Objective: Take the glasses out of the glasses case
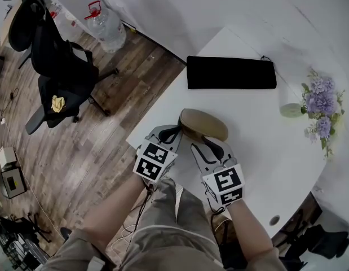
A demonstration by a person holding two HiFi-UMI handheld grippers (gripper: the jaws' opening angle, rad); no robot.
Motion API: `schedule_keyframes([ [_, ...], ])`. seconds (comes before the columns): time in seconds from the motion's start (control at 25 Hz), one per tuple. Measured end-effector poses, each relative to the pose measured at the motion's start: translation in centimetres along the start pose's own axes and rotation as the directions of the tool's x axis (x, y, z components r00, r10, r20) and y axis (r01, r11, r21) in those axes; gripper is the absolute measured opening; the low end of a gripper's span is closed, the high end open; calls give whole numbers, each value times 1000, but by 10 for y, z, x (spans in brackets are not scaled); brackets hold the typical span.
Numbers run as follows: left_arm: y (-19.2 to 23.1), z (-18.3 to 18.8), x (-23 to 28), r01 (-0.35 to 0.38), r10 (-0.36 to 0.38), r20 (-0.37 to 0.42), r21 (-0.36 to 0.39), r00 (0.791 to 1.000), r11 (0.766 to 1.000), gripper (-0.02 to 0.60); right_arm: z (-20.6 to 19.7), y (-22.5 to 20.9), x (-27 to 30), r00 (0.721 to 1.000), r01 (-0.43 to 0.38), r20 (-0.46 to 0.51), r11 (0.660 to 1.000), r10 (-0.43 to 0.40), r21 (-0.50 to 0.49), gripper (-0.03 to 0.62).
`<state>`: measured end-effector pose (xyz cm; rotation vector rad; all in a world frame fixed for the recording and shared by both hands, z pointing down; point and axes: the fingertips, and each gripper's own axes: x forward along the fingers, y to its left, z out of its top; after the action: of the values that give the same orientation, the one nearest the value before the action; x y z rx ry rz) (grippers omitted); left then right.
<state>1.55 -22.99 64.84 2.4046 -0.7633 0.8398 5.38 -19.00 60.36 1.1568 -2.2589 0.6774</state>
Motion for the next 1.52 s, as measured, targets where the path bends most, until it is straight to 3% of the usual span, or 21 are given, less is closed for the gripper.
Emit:
schedule_keyframes([
  [0.24,0,-1,1,-2,2,-5,-1,1000,1000,14,23,-18,5,1000,-1,-30,995,-2,-101,160],
  [0.52,0,-1,2,-5,5,11,-11,1000,1000,14,17,-33,21,979,-102,-197,972,60,-213,167],
  [0.8,-1,-1,1,-2,2,13,-11,1000,1000,14,-8,-31,39,918,-229,-387,916,90,-329,166],
  [1.0,-2,0,1,3,-3,24,-17,1000,1000,14,-20,-35,48,874,-259,-485,885,43,-387,118],
  [1.24,-2,0,0,10,-9,32,-18,999,1000,14,-22,-38,53,848,-270,-529,874,17,-404,100],
  [1.52,-2,0,-1,5,-5,38,-19,999,1000,14,-28,-35,48,761,-383,-646,848,63,-368,100],
])
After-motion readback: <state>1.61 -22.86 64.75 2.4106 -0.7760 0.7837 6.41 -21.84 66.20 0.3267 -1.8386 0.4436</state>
